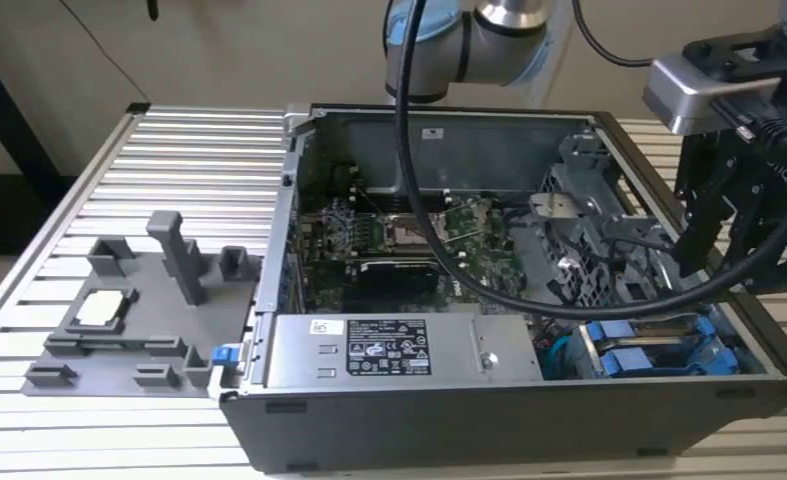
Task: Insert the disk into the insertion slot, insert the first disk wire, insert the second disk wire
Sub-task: 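Insert the first disk wire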
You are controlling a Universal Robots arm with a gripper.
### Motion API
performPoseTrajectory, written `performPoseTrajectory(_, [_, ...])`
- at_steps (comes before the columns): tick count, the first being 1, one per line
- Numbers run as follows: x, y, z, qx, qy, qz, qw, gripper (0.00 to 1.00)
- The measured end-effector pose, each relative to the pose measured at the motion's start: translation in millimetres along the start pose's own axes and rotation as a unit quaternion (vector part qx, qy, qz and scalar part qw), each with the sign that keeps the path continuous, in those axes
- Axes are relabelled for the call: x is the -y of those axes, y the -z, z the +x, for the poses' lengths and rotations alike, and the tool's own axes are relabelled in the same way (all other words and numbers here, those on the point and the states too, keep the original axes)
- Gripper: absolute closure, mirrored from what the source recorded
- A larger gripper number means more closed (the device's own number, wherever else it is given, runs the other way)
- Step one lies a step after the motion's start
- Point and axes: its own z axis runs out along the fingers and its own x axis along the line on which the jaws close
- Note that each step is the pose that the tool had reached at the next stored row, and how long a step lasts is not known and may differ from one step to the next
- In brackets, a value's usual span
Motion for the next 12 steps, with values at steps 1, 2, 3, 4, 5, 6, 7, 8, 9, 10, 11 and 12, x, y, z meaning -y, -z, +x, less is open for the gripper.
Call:
performPoseTrajectory(1, [-0.3, 0.1, -0.1, 0.0010, 0.000, 0.0084, 1.0000, 0.53])
performPoseTrajectory(2, [-0.7, 0.1, -0.3, 0.0024, 0.000, 0.0180, 0.9998, 0.53])
performPoseTrajectory(3, [-1.3, 0.2, -0.4, 0.0042, -0.001, 0.0257, 0.9997, 0.53])
performPoseTrajectory(4, [-1.7, -0.6, -0.6, 0.0054, -0.001, 0.0294, 0.9996, 0.53])
performPoseTrajectory(5, [-1.8, -1.6, -1.0, 0.0059, 0.001, 0.0294, 0.9995, 0.53])
performPoseTrajectory(6, [-1.9, -2.1, -1.7, 0.0059, 0.005, 0.0294, 0.9995, 0.53])
performPoseTrajectory(7, [-2.0, -2.9, -2.7, 0.0057, 0.009, 0.0294, 0.9995, 0.53])
performPoseTrajectory(8, [-2.3, -3.8, -3.7, 0.0060, 0.014, 0.0295, 0.9994, 0.53])
performPoseTrajectory(9, [-2.4, -4.7, -5.0, 0.0068, 0.019, 0.0298, 0.9994, 0.53])
performPoseTrajectory(10, [-2.6, -5.5, -6.3, 0.0074, 0.023, 0.0303, 0.9992, 0.53])
performPoseTrajectory(11, [-2.9, -6.5, -7.5, 0.0082, 0.027, 0.0313, 0.9991, 0.53])
performPoseTrajectory(12, [-3.1, -7.6, -8.7, 0.0088, 0.031, 0.0330, 0.9989, 0.53])
